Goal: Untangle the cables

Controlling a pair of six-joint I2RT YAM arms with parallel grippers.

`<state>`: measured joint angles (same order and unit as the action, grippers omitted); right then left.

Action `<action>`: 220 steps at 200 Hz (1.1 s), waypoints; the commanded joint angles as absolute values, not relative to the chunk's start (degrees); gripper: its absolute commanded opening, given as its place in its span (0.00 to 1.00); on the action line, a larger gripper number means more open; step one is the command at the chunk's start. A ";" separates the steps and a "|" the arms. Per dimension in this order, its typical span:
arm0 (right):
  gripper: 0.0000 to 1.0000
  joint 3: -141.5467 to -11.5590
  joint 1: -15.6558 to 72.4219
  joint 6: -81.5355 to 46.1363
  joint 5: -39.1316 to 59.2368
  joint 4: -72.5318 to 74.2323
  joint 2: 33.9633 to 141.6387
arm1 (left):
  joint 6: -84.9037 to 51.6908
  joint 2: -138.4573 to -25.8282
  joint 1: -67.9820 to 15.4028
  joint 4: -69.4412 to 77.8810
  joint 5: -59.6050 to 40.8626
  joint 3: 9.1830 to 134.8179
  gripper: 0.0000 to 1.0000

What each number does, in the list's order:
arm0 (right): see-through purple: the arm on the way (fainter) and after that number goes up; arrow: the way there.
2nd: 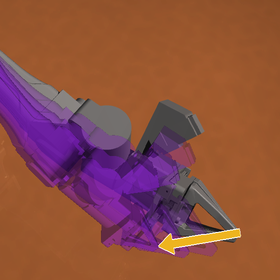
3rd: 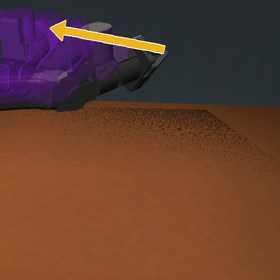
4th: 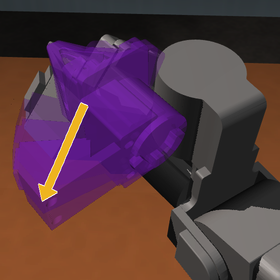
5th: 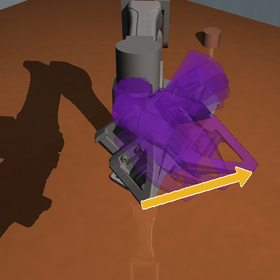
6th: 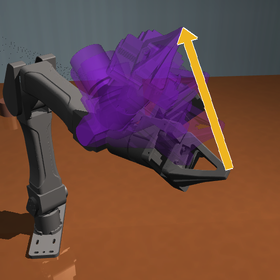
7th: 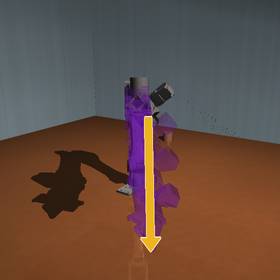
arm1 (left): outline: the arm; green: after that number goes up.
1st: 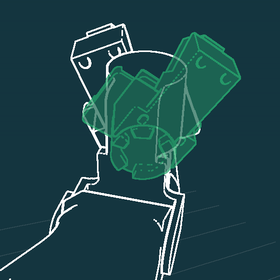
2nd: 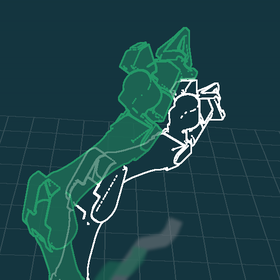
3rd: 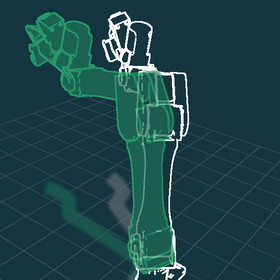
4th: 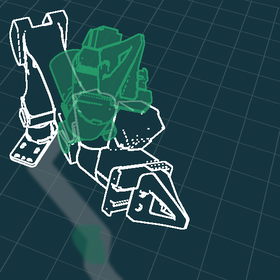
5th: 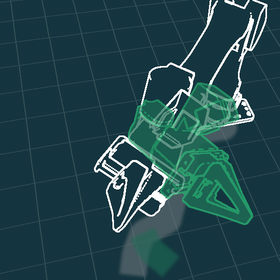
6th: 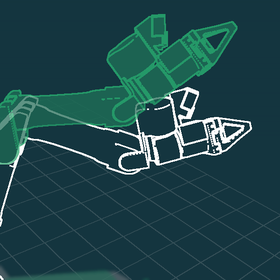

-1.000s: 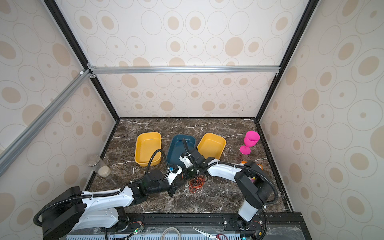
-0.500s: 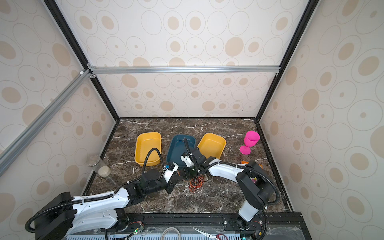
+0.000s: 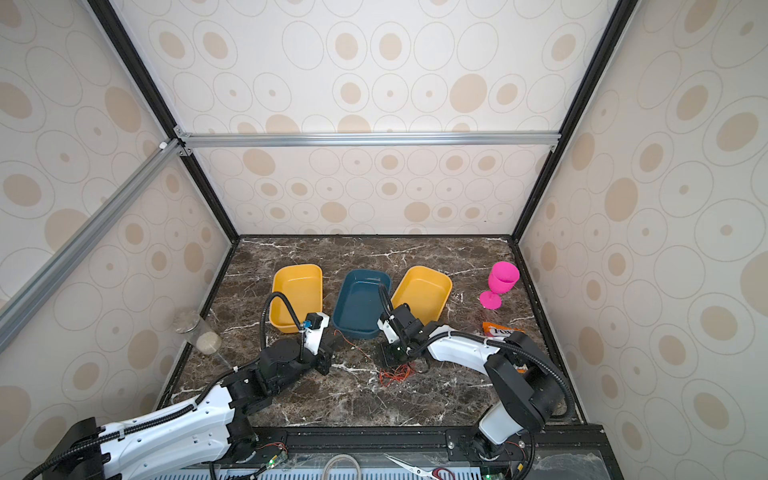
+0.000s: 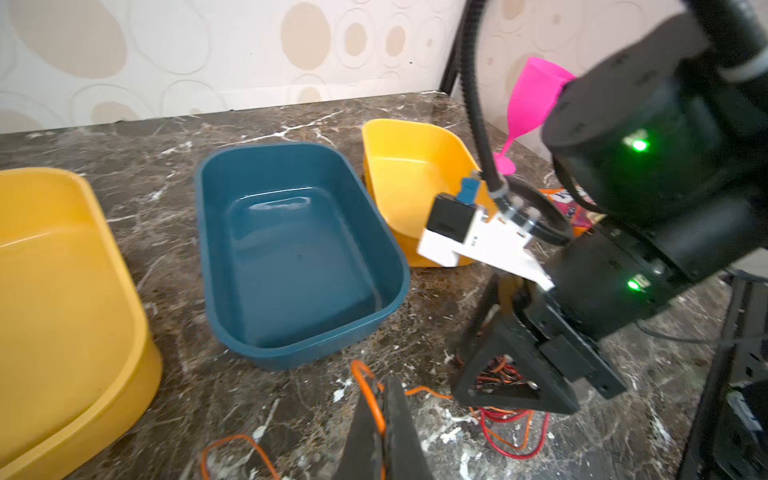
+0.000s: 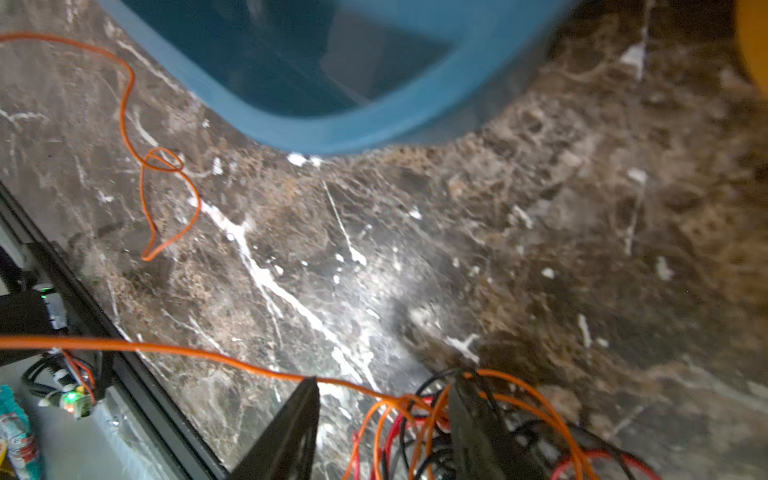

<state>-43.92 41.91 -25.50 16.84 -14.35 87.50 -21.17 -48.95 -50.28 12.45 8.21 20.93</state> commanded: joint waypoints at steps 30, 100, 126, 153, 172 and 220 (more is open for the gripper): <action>0.58 -40.71 41.74 -23.23 9.33 -20.98 83.29 | -26.80 -42.58 -41.87 3.11 14.06 23.85 0.00; 0.57 -40.03 41.75 -23.45 3.48 -26.18 82.06 | -25.86 -38.48 -36.15 -3.40 15.84 27.74 0.00; 0.52 -40.23 41.74 -25.30 0.51 -28.44 82.50 | -25.36 -37.72 -35.25 -5.15 16.90 29.03 0.00; 0.44 -40.43 41.54 -27.93 -4.05 -31.08 82.14 | -25.34 -36.98 -34.43 -7.25 18.60 30.04 0.00; 0.42 -40.78 40.67 -28.89 -4.52 -32.77 81.78 | -25.42 -36.27 -33.77 -8.30 19.54 30.55 0.00; 0.44 -40.43 37.85 -29.88 -6.96 -35.82 78.78 | -25.07 -35.08 -31.91 -13.38 23.07 33.43 0.00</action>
